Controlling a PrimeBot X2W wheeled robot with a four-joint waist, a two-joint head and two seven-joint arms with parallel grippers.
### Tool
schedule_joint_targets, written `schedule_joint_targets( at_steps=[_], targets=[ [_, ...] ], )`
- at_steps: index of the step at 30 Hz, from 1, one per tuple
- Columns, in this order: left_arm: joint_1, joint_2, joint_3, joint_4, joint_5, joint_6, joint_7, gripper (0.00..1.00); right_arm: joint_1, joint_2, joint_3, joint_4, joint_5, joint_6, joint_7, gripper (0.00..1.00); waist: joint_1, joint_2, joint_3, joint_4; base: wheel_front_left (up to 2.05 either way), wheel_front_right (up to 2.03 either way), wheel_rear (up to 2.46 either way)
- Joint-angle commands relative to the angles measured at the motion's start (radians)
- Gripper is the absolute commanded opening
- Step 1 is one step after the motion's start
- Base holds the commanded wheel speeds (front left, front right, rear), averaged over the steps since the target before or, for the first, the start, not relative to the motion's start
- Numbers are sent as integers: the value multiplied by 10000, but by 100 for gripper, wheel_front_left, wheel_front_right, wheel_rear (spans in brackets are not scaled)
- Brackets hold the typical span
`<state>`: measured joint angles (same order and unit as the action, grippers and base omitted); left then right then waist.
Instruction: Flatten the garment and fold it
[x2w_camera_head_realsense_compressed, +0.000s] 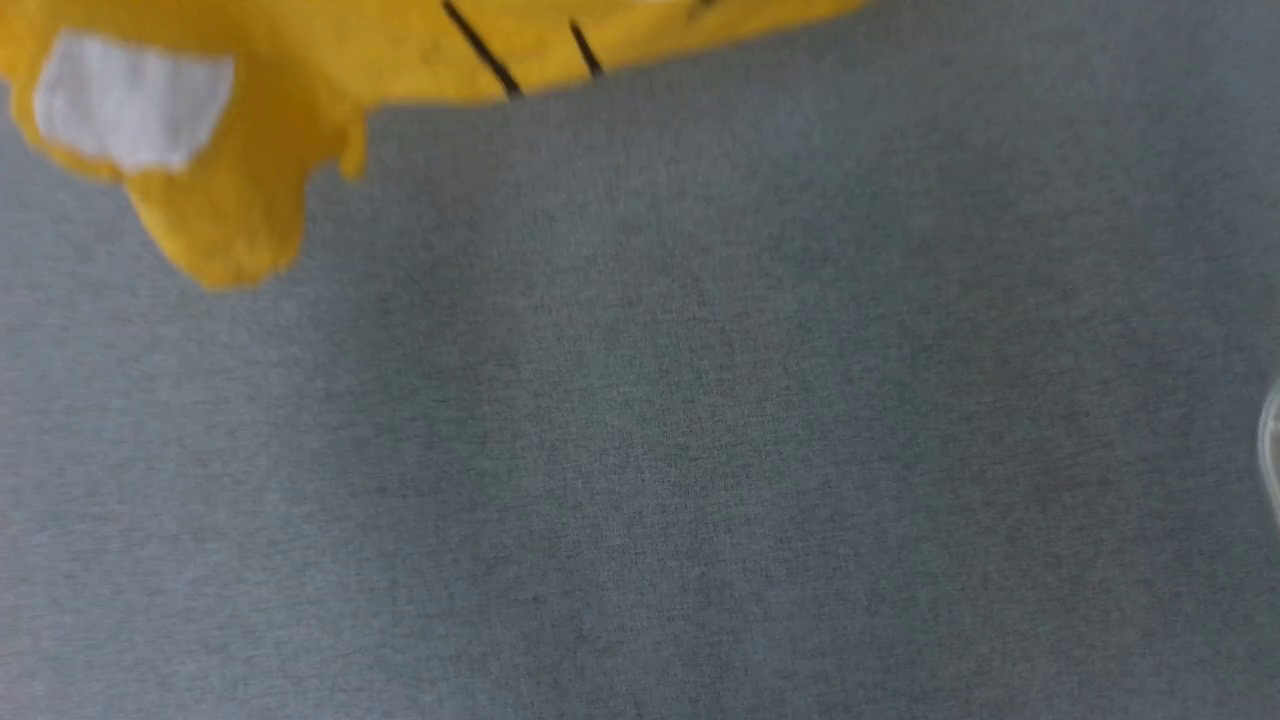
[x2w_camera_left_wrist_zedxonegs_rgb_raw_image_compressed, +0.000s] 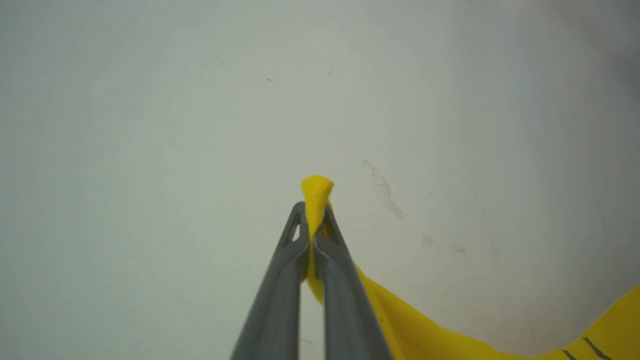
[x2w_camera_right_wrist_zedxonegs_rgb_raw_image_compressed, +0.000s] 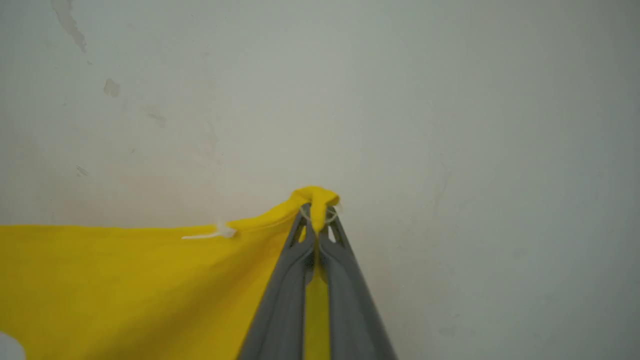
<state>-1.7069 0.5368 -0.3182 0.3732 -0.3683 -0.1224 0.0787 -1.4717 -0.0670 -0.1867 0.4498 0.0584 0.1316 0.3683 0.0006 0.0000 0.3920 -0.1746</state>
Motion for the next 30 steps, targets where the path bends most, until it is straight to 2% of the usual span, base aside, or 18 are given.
schedule_joint_targets(
  at_steps=[1,10,19,25,29,30],
  targets=[
    [-294,-74,-93,164,41,-38,-214,0,-254,56,-68,125,-158,-9,-198,0,-6,0,1927,-263,0,0,0],
    [-761,-49,-489,582,-467,-75,-1157,0,-838,82,183,397,-512,-9,-592,0,-6,0,3101,36,0,0,0],
    [532,610,-1172,-368,-2048,-80,-2284,0,-246,-374,959,46,9,-9,-810,0,-6,0,3488,699,0,0,0],
    [2599,1304,-1493,-2055,-3364,-81,-2529,0,1444,-1326,1709,-1458,1398,-9,-443,0,-6,0,2866,1291,0,0,0],
    [4486,1832,-1491,-3349,-4062,-37,-2600,0,3417,-2000,1610,-3227,2265,-9,119,0,-6,0,2300,1585,0,0,0],
    [4486,1832,-1491,-3349,-4062,-37,-2600,0,3417,-2000,1610,-3227,2265,-9,119,0,-6,0,2300,1585,0,0,0]
  ],
)
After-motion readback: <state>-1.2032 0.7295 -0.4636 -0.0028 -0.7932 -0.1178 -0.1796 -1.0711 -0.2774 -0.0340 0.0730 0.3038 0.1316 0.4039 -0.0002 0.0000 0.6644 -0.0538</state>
